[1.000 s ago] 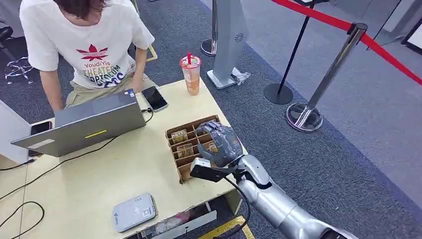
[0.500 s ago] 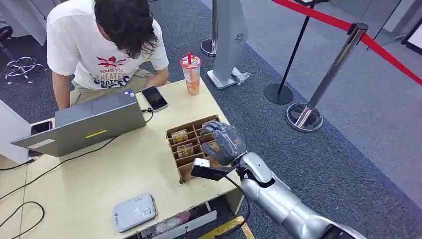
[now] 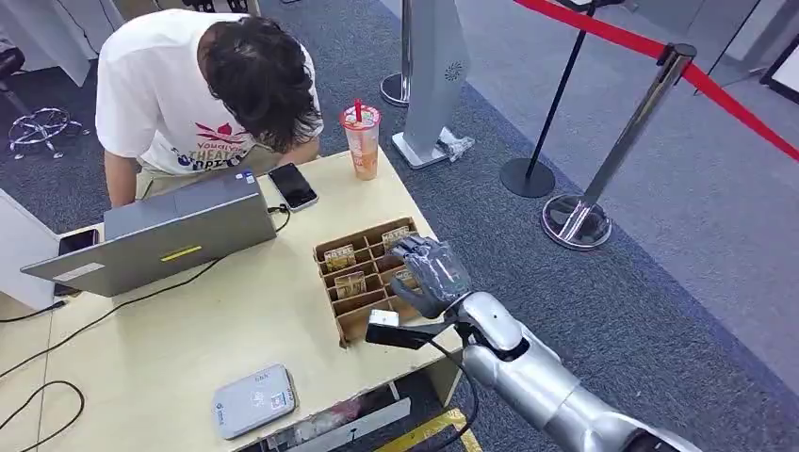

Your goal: Pass the card to the sensor for recognition and then transmit it.

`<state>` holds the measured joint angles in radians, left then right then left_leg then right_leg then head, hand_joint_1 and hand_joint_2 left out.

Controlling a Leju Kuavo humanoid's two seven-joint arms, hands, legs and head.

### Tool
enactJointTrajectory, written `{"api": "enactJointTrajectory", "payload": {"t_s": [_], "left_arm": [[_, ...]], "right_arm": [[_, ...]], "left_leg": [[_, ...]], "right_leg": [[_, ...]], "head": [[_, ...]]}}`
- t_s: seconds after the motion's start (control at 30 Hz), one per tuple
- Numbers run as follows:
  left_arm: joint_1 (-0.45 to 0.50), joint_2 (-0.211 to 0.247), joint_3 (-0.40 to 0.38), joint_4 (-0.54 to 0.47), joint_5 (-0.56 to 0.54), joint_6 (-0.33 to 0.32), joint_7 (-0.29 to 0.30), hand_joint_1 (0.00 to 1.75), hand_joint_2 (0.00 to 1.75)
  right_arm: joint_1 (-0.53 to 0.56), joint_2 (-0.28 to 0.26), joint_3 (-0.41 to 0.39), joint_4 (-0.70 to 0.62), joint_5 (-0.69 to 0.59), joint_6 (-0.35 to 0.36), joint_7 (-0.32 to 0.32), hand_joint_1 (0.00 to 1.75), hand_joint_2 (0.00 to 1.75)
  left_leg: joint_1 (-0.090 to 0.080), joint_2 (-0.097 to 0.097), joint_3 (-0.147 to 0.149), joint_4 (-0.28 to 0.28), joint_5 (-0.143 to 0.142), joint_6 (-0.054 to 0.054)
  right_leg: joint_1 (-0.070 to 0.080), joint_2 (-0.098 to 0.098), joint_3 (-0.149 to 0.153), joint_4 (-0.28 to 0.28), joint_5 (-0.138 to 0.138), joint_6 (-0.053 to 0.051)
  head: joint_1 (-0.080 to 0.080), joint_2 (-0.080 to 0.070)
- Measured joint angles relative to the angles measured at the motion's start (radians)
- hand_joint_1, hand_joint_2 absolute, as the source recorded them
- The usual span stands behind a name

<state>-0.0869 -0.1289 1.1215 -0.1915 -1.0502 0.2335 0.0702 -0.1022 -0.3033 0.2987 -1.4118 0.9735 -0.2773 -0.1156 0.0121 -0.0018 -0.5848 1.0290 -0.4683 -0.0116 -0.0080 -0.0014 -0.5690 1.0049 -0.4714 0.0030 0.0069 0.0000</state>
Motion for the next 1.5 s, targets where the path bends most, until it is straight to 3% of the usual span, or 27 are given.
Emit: {"api": "enactJointTrajectory", "payload": {"t_s": [0.97, 1.17, 1.37, 1.5], "left_arm": [[0.0, 0.001, 0.0, 0.0, -0.012, -0.006, -0.001, 0.0, 1.75], [0.0, 0.004, 0.0, 0.0, -0.018, -0.01, -0.001, 0.0, 1.75], [0.0, 0.006, 0.0, 0.0, -0.02, -0.01, -0.001, 0.0, 1.75], [0.0, 0.007, 0.0, 0.0, -0.018, -0.01, 0.0, 0.0, 1.75]], "right_arm": [[0.027, -0.04, -0.009, -0.024, -0.009, 0.079, 0.042, 0.84, 1.75], [0.029, -0.055, -0.022, -0.023, -0.018, 0.096, 0.044, 0.84, 1.75], [0.029, -0.059, -0.029, -0.023, -0.023, 0.104, 0.046, 0.99, 1.75], [0.024, -0.059, -0.032, -0.018, -0.027, 0.116, 0.045, 0.96, 1.75]], "left_leg": [[0.0, 0.0, 0.0, 0.0, 0.0, 0.0], [0.0, 0.0, 0.0, 0.0, 0.0, 0.0], [0.0, 0.0, 0.0, 0.0, 0.0, 0.0], [0.0, 0.0, 0.0, 0.0, 0.0, 0.0]], "right_leg": [[0.0, 0.0, 0.0, 0.0, 0.0, 0.0], [0.0, 0.0, 0.0, 0.0, 0.0, 0.0], [0.0, 0.0, 0.0, 0.0, 0.0, 0.0], [0.0, 0.0, 0.0, 0.0, 0.0, 0.0]], "head": [[0.0, 0.0], [0.0, 0.0], [0.0, 0.0], [0.0, 0.0]]}}
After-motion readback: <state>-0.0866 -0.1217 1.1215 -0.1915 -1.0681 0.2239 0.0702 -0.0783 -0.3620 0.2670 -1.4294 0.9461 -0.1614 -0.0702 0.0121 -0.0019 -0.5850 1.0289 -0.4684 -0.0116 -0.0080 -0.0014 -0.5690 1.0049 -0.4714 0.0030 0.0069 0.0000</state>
